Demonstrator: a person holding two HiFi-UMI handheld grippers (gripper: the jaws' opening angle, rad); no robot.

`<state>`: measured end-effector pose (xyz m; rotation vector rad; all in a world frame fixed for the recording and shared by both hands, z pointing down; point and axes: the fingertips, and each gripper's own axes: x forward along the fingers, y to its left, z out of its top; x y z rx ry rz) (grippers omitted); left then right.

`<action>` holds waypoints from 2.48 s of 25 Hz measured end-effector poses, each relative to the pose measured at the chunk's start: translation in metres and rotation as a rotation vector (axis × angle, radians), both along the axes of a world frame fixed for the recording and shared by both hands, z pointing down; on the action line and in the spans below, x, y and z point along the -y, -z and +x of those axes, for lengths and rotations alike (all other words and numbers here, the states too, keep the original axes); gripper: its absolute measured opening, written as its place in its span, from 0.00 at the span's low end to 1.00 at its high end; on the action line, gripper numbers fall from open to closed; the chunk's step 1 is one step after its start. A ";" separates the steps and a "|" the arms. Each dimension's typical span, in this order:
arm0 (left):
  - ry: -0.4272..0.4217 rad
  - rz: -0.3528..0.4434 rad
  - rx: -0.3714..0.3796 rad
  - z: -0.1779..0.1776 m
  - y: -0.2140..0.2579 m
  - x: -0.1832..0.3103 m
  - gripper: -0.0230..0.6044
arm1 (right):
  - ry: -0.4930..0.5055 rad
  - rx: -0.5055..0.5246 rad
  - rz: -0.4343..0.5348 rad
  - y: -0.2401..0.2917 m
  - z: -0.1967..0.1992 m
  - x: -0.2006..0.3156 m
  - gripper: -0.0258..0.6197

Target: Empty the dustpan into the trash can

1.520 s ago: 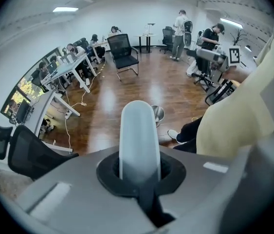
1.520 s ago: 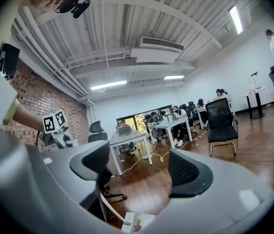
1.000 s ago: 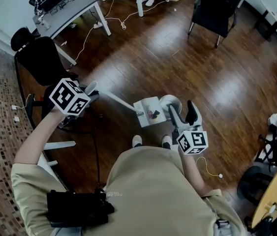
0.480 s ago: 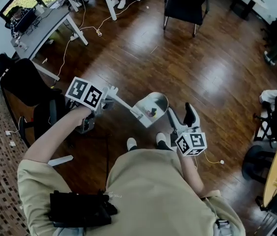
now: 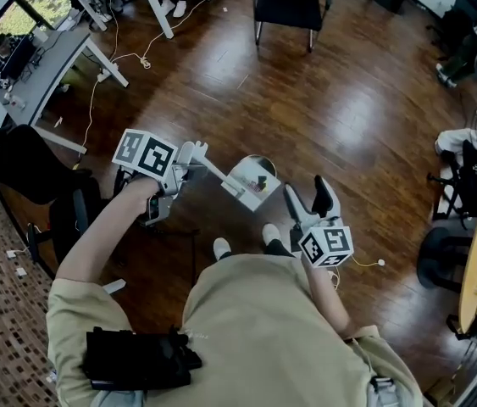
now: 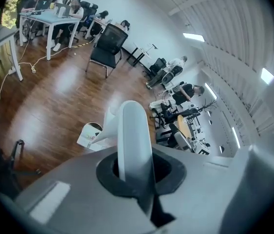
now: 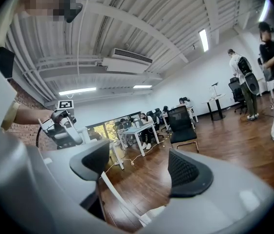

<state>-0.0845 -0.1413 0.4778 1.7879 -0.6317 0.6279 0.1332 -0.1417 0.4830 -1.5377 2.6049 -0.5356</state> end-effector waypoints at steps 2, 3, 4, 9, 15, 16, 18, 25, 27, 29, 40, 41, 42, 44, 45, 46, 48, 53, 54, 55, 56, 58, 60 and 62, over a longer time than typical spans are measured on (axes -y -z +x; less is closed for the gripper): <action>0.006 0.005 -0.020 0.005 0.002 0.008 0.04 | -0.005 -0.001 -0.001 -0.003 0.005 0.002 0.61; 0.009 0.005 -0.032 0.007 0.003 0.013 0.04 | -0.007 -0.002 -0.004 -0.004 0.006 0.002 0.61; 0.013 0.003 -0.046 0.009 0.004 0.017 0.04 | -0.009 -0.003 -0.007 -0.005 0.007 0.002 0.61; 0.021 -0.010 -0.147 0.024 0.016 0.033 0.04 | -0.019 -0.002 -0.017 -0.004 0.009 0.002 0.61; 0.042 -0.030 -0.175 0.029 0.023 0.031 0.04 | -0.035 0.002 -0.016 -0.006 0.016 0.004 0.61; 0.056 -0.052 -0.192 0.029 0.025 0.028 0.04 | -0.036 0.005 -0.017 -0.006 0.016 0.003 0.61; 0.086 -0.130 -0.254 0.033 0.030 0.021 0.04 | -0.033 0.010 -0.016 -0.007 0.014 0.002 0.61; 0.102 -0.170 -0.317 0.040 0.055 0.023 0.04 | -0.021 0.017 -0.016 -0.003 0.000 -0.005 0.61; 0.083 -0.151 -0.286 0.045 0.051 0.028 0.04 | -0.030 0.017 -0.021 -0.005 0.005 -0.006 0.61; 0.089 -0.144 -0.305 0.053 0.049 0.038 0.04 | -0.044 0.021 -0.025 -0.006 0.011 -0.008 0.61; 0.205 -0.210 -0.546 0.094 0.062 0.112 0.04 | -0.118 0.023 -0.035 -0.011 0.045 -0.016 0.61; 0.205 -0.208 -0.559 0.097 0.063 0.118 0.04 | -0.123 0.023 -0.038 -0.011 0.048 -0.017 0.61; 0.206 -0.206 -0.567 0.100 0.063 0.123 0.04 | -0.128 0.023 -0.040 -0.012 0.050 -0.017 0.61; 0.207 -0.203 -0.575 0.105 0.063 0.133 0.04 | -0.138 0.024 -0.039 -0.015 0.054 -0.018 0.61; 0.207 -0.202 -0.579 0.107 0.062 0.138 0.05 | -0.143 0.023 -0.040 -0.016 0.056 -0.018 0.61; 0.206 -0.202 -0.583 0.110 0.062 0.143 0.05 | -0.147 0.022 -0.040 -0.016 0.058 -0.017 0.61; 0.202 -0.202 -0.590 0.114 0.062 0.153 0.06 | -0.153 0.017 -0.039 -0.017 0.060 -0.015 0.61; 0.201 -0.201 -0.580 0.121 0.059 0.180 0.08 | -0.151 0.008 -0.040 -0.017 0.063 -0.005 0.61; 0.205 -0.204 -0.578 0.123 0.058 0.187 0.08 | -0.149 0.005 -0.040 -0.017 0.064 -0.002 0.61; 0.208 -0.206 -0.576 0.126 0.057 0.193 0.08 | -0.148 0.003 -0.041 -0.016 0.066 0.000 0.61; 0.210 -0.208 -0.576 0.129 0.057 0.200 0.08 | -0.148 0.001 -0.042 -0.017 0.068 0.002 0.61; 0.212 -0.211 -0.577 0.136 0.055 0.212 0.09 | -0.148 0.000 -0.049 -0.018 0.071 0.007 0.61; 0.210 -0.209 -0.578 0.143 0.053 0.225 0.10 | -0.149 -0.002 -0.054 -0.020 0.074 0.012 0.61; 0.208 -0.210 -0.582 0.150 0.051 0.238 0.11 | -0.151 -0.004 -0.054 -0.020 0.079 0.019 0.61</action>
